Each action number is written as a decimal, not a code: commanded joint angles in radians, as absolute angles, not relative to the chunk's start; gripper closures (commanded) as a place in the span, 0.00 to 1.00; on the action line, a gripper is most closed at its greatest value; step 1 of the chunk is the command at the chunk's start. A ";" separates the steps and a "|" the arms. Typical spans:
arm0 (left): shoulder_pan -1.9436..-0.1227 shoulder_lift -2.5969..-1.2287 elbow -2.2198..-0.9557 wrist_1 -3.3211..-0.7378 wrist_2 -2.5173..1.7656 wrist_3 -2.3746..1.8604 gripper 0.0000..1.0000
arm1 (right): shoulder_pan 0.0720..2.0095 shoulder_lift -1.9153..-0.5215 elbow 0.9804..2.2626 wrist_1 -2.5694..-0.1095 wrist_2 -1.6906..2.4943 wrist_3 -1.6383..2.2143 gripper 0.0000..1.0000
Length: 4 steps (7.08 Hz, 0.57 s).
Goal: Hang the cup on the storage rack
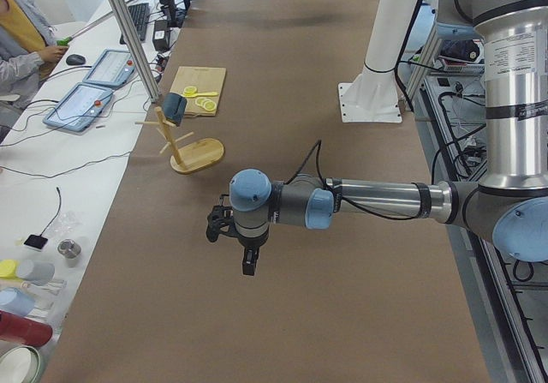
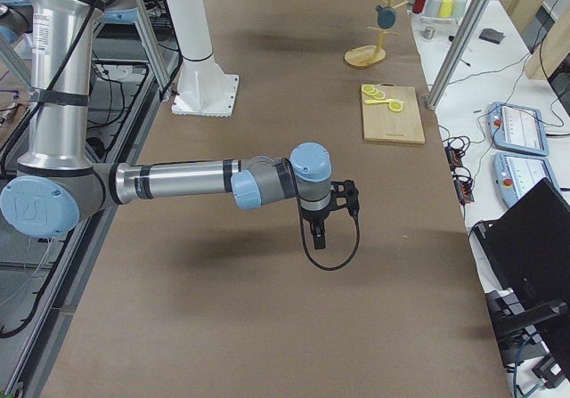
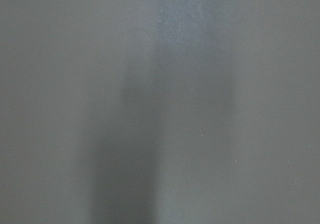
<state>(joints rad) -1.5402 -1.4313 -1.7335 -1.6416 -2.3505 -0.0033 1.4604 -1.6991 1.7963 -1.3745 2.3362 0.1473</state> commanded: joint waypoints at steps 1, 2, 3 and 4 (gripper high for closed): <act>-1.540 -1.430 -1.727 -1.641 -2.352 -0.003 0.02 | 1.460 -1.698 1.796 -1.374 2.336 0.147 0.00; -1.540 -1.428 -1.729 -1.641 -2.355 -0.003 0.02 | 1.460 -1.700 1.796 -1.374 2.336 0.147 0.00; -1.540 -1.428 -1.727 -1.638 -2.356 -0.005 0.02 | 1.460 -1.700 1.796 -1.374 2.336 0.147 0.00; -1.540 -1.425 -1.726 -1.640 -2.359 -0.008 0.02 | 1.459 -1.698 1.796 -1.374 2.336 0.147 0.00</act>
<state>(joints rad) -1.5401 -1.4275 -1.7272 -1.6398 -2.3560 -0.0048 1.4601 -1.6991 1.7963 -1.3744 2.3362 0.1473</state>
